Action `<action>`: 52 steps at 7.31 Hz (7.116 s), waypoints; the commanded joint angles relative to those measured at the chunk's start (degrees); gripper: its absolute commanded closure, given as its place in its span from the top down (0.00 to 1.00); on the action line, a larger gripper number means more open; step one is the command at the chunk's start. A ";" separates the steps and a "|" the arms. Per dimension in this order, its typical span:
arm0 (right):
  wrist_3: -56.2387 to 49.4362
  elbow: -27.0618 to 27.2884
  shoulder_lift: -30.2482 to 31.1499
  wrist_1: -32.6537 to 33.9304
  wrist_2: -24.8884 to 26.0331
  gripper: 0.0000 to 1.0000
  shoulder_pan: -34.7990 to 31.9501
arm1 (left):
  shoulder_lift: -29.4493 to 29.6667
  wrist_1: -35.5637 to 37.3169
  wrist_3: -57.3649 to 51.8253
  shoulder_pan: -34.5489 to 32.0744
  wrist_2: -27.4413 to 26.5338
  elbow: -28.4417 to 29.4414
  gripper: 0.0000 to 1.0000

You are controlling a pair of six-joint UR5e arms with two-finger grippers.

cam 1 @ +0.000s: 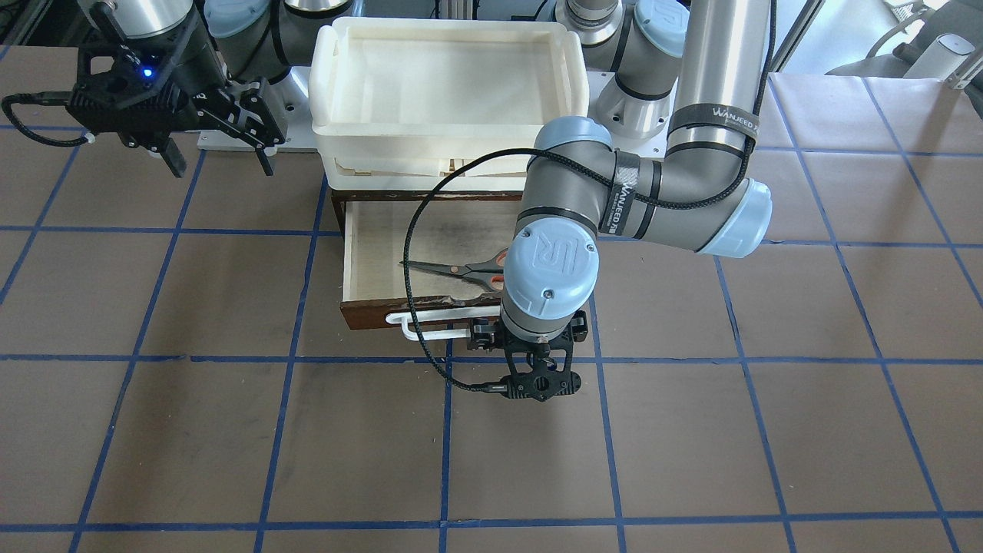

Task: Put scissors in drawer and close it
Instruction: 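Lower the left gripper onto the drawer's far edge near the handle, then push the drawer closed toward the robot's far side with the left gripper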

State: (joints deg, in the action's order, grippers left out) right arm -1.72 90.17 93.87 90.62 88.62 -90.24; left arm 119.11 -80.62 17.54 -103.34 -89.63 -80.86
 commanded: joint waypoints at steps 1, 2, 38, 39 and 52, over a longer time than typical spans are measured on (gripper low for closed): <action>-0.13 0.00 0.00 -0.09 0.06 1.00 0.07 | -0.37 -1.64 0.12 -0.02 0.07 0.09 1.00; -0.13 0.00 0.00 0.00 0.06 1.00 0.07 | -0.81 -2.69 0.03 -0.02 0.07 0.09 1.00; 0.22 0.00 0.09 -0.35 0.06 1.00 0.24 | -1.16 -16.67 12.25 -0.63 2.97 0.88 1.00; 0.14 0.00 0.09 -0.35 0.06 1.00 0.24 | -1.16 -16.68 12.25 -1.59 2.88 0.53 1.00; -0.21 0.00 0.18 -0.88 0.15 1.00 0.24 | -1.52 -24.06 12.25 -4.06 2.70 -2.28 1.00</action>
State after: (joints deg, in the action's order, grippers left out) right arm -1.87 90.17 94.01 89.78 88.70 -90.02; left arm 117.18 -104.35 29.79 -107.39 -86.92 -83.12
